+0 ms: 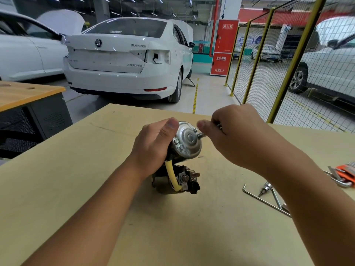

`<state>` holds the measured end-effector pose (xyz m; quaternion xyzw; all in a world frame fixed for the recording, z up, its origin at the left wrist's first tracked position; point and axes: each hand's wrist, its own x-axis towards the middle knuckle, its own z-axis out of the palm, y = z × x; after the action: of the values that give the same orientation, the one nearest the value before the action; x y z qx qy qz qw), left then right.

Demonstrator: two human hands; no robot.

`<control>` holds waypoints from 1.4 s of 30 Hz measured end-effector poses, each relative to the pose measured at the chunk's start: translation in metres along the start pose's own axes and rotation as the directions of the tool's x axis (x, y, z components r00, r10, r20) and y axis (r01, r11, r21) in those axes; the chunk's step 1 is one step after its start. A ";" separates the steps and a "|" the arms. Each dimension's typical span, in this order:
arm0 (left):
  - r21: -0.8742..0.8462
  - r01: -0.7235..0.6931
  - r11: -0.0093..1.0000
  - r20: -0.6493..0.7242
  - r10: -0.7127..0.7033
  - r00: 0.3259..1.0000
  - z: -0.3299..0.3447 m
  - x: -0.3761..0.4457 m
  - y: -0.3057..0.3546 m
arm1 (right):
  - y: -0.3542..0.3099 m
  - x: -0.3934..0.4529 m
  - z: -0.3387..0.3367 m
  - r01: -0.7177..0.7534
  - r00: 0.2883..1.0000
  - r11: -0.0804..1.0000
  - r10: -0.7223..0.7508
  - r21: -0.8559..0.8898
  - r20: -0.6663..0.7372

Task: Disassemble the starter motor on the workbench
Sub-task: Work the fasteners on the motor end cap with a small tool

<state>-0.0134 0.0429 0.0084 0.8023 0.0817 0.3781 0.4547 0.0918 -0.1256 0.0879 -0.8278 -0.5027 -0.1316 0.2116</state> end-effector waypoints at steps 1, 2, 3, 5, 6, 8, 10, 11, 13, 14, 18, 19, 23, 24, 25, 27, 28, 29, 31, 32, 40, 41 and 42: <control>0.008 0.002 1.000 0.000 -0.002 1.000 0.001 0.000 0.000 | 0.001 0.000 -0.001 -0.013 1.000 1.000 0.014 -0.024 0.012; 0.011 0.004 1.000 0.001 -0.004 1.000 0.001 0.000 -0.001 | 0.002 0.000 -0.003 -0.020 0.999 0.999 0.021 -0.029 0.030; 0.010 0.005 1.000 0.001 -0.005 1.000 0.001 0.000 -0.001 | 0.002 0.000 -0.004 -0.020 0.999 1.000 0.021 -0.020 0.050; -0.006 0.003 1.000 -0.004 -0.003 1.000 0.001 0.000 -0.002 | 0.002 -0.001 -0.007 -0.010 0.997 1.000 0.009 0.019 0.081; -0.017 0.001 1.000 -0.009 -0.001 1.000 0.001 0.000 -0.003 | 0.002 -0.001 -0.008 -0.002 0.997 0.999 -0.001 0.043 0.082; -0.034 0.001 0.999 -0.018 -0.001 1.000 0.000 -0.001 -0.003 | 0.002 -0.002 -0.012 0.011 0.998 0.994 -0.018 0.108 0.068; -0.041 0.006 0.999 -0.021 -0.007 1.000 0.000 -0.001 -0.003 | 0.003 -0.002 -0.014 0.020 0.997 0.989 -0.030 0.143 0.065; -0.039 0.007 0.999 -0.023 -0.008 1.000 0.000 -0.001 -0.003 | 0.003 -0.002 -0.015 0.018 0.997 0.989 -0.028 0.144 0.067; -0.029 0.010 1.000 -0.028 -0.010 1.000 0.000 -0.001 -0.002 | 0.003 -0.002 -0.013 -0.008 0.996 0.992 -0.004 0.124 0.092; -0.024 0.011 1.000 -0.028 -0.012 1.000 0.000 -0.001 -0.002 | 0.003 -0.002 -0.012 -0.023 0.993 0.994 0.011 0.104 0.114; -0.012 0.012 1.000 -0.024 -0.013 1.000 0.001 -0.001 -0.002 | 0.002 -0.003 -0.010 -0.027 0.993 1.000 0.027 0.000 0.111; -0.008 0.013 1.000 -0.024 -0.013 1.000 0.001 -0.001 -0.001 | 0.003 -0.002 -0.013 -0.030 0.996 1.000 0.030 0.000 0.085; 0.017 0.021 1.000 -0.006 -0.021 1.000 0.002 0.000 0.000 | 0.005 -0.003 -0.032 0.016 1.000 0.995 -0.014 0.095 -0.016; 0.019 0.022 1.000 -0.001 -0.022 1.000 0.002 0.000 0.000 | 0.003 -0.005 -0.035 0.048 0.999 0.989 -0.046 0.143 -0.015; 0.023 0.027 0.999 0.003 -0.027 1.000 0.003 0.001 0.001 | 0.000 -0.007 -0.035 0.075 0.997 0.978 -0.075 0.195 -0.006; 0.036 0.035 0.999 0.008 -0.035 0.999 0.004 0.001 0.001 | -0.008 -0.011 -0.028 0.103 0.993 0.955 -0.113 0.278 0.023; 0.040 0.033 0.999 0.010 -0.034 0.999 0.004 0.001 0.001 | -0.010 -0.011 -0.023 0.110 0.992 0.952 -0.124 0.287 0.031; 0.038 0.033 0.999 0.009 -0.034 0.999 0.003 0.001 0.001 | -0.012 -0.011 -0.018 0.115 0.991 0.953 -0.129 0.280 0.034; 0.030 0.033 0.999 -0.001 -0.033 0.999 0.003 0.001 0.001 | -0.014 -0.010 -0.013 0.113 0.991 0.955 -0.127 0.274 0.033; 0.033 0.031 0.999 -0.007 -0.031 1.000 0.003 0.000 0.002 | -0.014 -0.010 -0.012 0.111 0.991 0.955 -0.126 0.276 0.035; 0.126 -0.004 0.992 -0.072 0.013 0.997 0.007 0.002 0.000 | -0.017 -0.016 -0.013 0.134 0.990 0.969 -0.141 0.209 0.019; 0.145 -0.005 0.989 -0.078 0.017 0.997 0.008 0.001 0.001 | -0.018 -0.016 -0.014 0.141 0.989 0.972 -0.146 0.189 0.011; 0.168 -0.004 0.986 -0.084 0.018 0.996 0.008 0.001 0.001 | -0.020 -0.016 -0.014 0.152 0.988 0.974 -0.155 0.168 0.004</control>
<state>-0.0076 0.0373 0.0074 0.8213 0.1281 0.4062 0.3795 0.0668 -0.1370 0.0969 -0.7669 -0.5761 -0.0980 0.2654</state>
